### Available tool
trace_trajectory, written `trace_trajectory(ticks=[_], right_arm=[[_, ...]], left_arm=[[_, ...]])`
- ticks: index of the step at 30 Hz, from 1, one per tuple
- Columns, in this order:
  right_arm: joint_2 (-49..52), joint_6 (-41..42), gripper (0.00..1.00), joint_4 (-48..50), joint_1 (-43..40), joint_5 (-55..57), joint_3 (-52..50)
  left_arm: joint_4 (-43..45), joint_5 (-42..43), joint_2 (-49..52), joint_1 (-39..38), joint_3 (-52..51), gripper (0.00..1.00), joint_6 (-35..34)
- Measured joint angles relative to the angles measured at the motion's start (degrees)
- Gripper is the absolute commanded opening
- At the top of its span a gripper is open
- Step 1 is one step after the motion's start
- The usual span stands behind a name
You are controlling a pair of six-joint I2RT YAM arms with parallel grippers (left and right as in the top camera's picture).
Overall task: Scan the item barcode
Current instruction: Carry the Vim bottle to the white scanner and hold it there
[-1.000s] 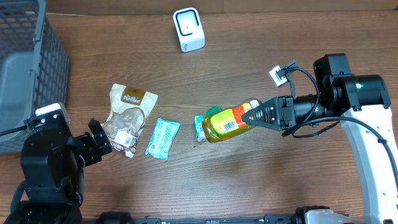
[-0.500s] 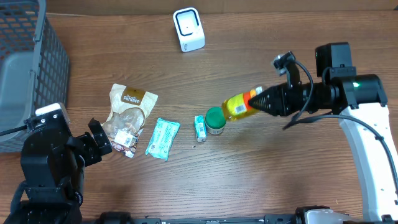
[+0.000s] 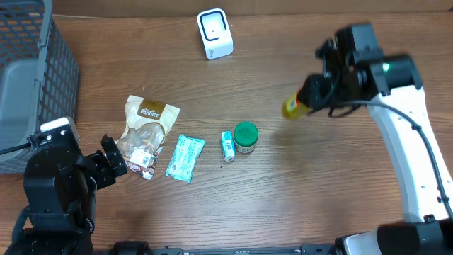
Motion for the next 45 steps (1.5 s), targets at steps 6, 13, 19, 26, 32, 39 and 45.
trace_trajectory(ticks=[6, 13, 19, 26, 32, 39, 45], right_arm=[[8.90, 0.70, 0.12, -8.46, 6.08, 7.28, 27.41], [17.29, -3.28, 0.20, 2.16, 8.63, 11.08, 33.38], [24.13, -5.29, 0.04, 14.78, 8.59, 12.72, 33.24], [24.76, -6.29, 0.04, 25.38, 8.52, 10.43, 33.27], [27.32, -14.19, 0.05, 27.61, 10.47, 9.51, 33.33], [37.51, -30.84, 0.08, 27.65, 14.29, 10.62, 33.35], [43.67, -39.98, 0.08, 34.88, 16.92, 17.68, 33.18]], left_arm=[[0.02, 0.00, 0.00, 0.00, 0.00, 1.00, 0.00], [0.02, 0.00, 0.00, 0.00, 0.00, 1.00, 0.00], [0.02, 0.00, 0.00, 0.00, 0.00, 1.00, 0.00], [0.02, 0.00, 0.00, 0.00, 0.00, 0.99, 0.00], [0.02, 0.00, 0.00, 0.00, 0.00, 1.00, 0.00], [0.02, 0.00, 0.00, 0.00, 0.00, 1.00, 0.00], [0.02, 0.00, 0.00, 0.00, 0.00, 0.99, 0.00]])
